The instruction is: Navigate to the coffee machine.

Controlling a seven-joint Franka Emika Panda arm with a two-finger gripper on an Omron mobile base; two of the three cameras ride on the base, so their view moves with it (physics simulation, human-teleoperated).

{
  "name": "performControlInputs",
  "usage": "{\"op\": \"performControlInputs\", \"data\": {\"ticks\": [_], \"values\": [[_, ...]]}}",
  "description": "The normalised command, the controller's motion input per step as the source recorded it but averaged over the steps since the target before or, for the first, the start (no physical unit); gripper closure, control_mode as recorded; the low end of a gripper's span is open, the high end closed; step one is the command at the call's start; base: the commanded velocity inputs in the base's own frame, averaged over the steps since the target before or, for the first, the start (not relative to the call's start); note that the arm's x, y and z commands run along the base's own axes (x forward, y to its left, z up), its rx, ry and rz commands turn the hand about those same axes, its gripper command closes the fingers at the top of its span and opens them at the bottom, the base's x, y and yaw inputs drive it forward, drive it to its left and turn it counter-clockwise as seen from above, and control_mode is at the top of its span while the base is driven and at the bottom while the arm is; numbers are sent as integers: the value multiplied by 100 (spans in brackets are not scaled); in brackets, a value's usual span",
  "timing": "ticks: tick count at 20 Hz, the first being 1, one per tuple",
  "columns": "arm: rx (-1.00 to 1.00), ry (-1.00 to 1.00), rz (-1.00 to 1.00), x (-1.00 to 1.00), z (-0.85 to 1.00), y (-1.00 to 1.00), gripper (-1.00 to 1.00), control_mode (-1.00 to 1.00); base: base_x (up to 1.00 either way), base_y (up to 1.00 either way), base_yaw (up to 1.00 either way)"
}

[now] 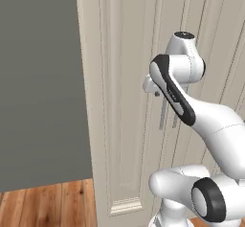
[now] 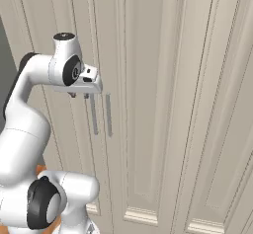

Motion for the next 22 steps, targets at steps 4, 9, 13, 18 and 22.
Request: {"op": "performControlInputs", "data": {"ticks": [4,9,13,18,22], "values": [[0,0,0,0,0,0,-100,100,-4,0,0],[0,0,0,0,0,0,-100,100,-55,-2,7],[0,0,0,0,0,0,-100,100,-76,-22,61],[0,0,0,0,0,0,-100,100,-47,-19,77],[0,0,0,0,0,0,-100,100,-30,-17,82]]}}
